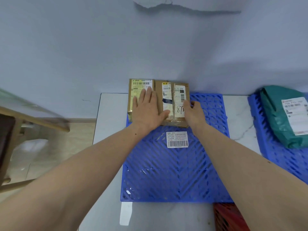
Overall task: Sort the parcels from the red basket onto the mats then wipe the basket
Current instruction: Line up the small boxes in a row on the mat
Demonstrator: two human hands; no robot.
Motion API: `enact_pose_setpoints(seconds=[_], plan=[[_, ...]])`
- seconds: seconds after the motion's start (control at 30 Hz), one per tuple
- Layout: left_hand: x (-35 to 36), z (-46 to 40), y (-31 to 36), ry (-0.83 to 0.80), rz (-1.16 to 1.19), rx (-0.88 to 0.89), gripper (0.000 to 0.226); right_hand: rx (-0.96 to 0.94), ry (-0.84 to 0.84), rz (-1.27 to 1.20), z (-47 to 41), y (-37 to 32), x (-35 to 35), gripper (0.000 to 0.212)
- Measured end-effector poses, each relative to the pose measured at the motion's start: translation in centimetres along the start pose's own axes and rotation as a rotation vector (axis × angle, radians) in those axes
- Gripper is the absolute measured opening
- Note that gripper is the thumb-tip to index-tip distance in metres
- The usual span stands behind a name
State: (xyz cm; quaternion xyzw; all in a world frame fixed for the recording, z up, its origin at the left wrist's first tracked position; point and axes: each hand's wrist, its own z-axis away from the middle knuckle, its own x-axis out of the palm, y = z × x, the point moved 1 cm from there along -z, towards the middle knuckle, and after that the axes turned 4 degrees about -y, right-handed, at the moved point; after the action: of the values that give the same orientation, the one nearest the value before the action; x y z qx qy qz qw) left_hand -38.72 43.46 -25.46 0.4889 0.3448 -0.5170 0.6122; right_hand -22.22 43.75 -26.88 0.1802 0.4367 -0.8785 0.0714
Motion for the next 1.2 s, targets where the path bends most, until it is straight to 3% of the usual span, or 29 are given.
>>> enact_pose_setpoints(seconds=[0.37,0.63,0.93,1.2], plan=[[-6.2,4.7,2.6,0.017,0.078,0.058,0.070,-0.001,0.037,0.107,8.0,-1.9,-4.5,0.049],[-10.3,15.7,6.4,-0.005,0.135,0.151,0.059,-0.108,0.065,0.112,20.9,-3.4,-8.0,0.037],[-11.8,28.5,11.3,-0.103,0.319,0.219,0.045,-0.118,0.199,0.005,34.3,-0.5,-12.9,0.028],[-11.0,36.1,17.8,-0.125,0.394,0.249,0.042,-0.137,0.195,-0.008,41.5,4.1,-19.7,0.028]])
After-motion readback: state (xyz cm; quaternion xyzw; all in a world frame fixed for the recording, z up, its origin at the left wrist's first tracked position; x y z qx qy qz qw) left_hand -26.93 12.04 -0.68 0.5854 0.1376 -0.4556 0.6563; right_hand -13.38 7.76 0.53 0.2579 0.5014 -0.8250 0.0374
